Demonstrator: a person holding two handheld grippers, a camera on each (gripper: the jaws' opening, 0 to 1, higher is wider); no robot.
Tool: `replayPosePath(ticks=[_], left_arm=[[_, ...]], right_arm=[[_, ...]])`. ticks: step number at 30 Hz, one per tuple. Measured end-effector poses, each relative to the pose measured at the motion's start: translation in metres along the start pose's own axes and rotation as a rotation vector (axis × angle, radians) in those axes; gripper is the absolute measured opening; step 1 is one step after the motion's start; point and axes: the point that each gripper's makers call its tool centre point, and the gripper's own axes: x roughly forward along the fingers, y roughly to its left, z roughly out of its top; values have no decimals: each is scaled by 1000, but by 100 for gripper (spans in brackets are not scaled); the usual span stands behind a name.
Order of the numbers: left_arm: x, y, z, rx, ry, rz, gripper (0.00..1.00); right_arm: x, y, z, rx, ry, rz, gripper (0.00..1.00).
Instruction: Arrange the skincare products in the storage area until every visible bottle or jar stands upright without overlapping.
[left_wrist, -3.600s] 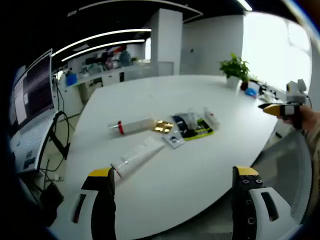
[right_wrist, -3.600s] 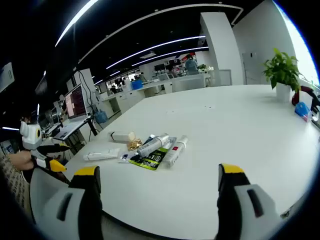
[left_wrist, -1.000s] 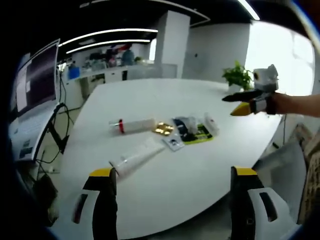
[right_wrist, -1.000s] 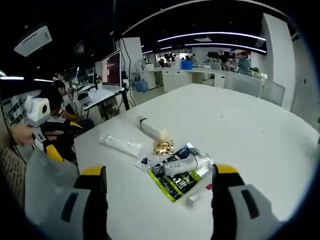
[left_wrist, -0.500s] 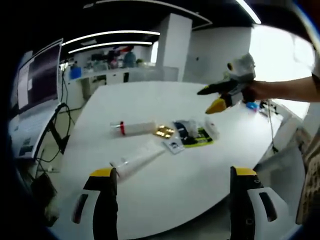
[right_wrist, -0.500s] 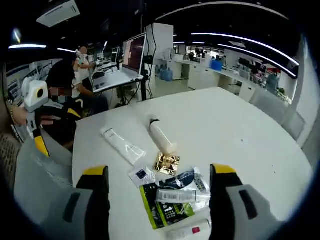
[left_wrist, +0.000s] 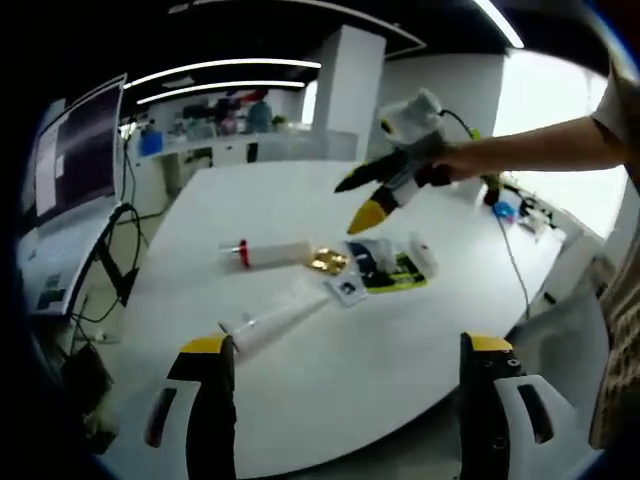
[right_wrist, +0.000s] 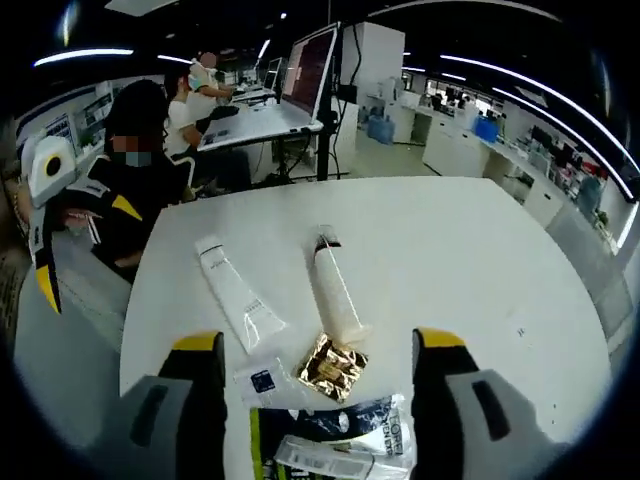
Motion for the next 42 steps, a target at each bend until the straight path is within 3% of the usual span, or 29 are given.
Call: replayPosePath(ticks=[6,10,23,31,42], left_arm=[[2,-1,-2,-3,14,-13,91],[2,-1,-2,-9,15,-15,90],[2,5,-4,-34,17,-3,89],[1,9,-2,-57,10,6,88],[2,10,-4,-77,17,-1,88]], right_arm=[[34,-9,0,-44,65,33,69],[54,-19,-5,-84,115,12,59],[115,-26,9,-91,131,52,48],[135,-24,10,-122,160,80,42],[146,-26,6,-121,171,88,32]])
